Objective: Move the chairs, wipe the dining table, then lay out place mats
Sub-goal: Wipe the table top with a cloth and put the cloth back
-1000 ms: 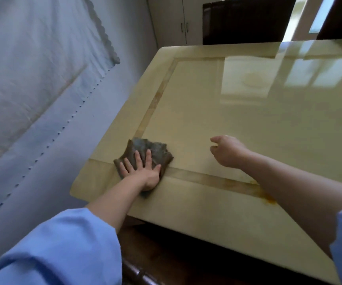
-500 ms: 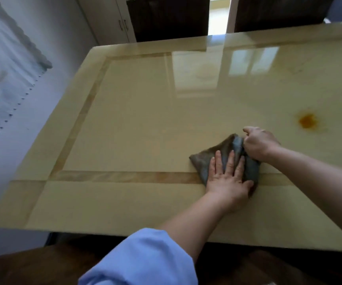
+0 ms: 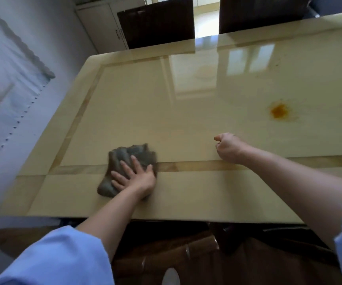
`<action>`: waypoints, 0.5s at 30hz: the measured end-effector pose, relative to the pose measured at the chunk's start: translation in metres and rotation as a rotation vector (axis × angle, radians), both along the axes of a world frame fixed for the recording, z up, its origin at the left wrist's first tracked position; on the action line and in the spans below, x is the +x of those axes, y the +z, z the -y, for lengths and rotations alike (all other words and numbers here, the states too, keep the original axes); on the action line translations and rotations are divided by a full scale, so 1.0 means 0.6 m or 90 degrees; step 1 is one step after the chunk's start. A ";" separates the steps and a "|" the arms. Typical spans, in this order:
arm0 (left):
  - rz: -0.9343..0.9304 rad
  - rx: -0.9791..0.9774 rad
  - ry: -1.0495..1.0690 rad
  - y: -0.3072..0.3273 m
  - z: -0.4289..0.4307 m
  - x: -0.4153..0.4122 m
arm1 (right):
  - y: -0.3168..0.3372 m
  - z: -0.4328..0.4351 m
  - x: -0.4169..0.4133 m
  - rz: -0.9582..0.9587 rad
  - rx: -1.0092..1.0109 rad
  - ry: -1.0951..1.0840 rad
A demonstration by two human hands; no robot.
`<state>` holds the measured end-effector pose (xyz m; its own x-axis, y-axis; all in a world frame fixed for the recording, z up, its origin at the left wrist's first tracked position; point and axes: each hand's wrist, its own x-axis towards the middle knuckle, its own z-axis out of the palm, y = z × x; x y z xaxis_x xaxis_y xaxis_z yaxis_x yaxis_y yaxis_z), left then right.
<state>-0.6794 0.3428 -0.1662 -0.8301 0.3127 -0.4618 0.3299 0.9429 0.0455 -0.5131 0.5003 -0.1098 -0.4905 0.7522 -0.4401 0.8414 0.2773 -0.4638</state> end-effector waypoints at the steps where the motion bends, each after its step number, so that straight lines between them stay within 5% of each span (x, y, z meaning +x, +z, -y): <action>1: 0.006 0.006 -0.059 -0.003 -0.017 0.040 | -0.001 0.004 0.007 -0.002 -0.008 0.002; 8: 0.140 -0.040 -0.604 0.012 -0.046 0.178 | -0.001 0.022 0.007 -0.003 -0.017 -0.035; 11: 0.115 -0.060 -0.631 0.013 -0.024 0.106 | 0.002 0.044 -0.043 0.008 0.000 -0.014; 15: 0.112 -0.095 -0.499 0.022 0.026 -0.025 | 0.011 0.097 -0.135 0.014 0.015 0.065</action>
<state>-0.6945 0.3273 -0.1533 -0.3075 0.6973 -0.6475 0.8956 0.4420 0.0506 -0.5942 0.4422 -0.1035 -0.5551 0.7092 -0.4346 0.8183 0.3721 -0.4380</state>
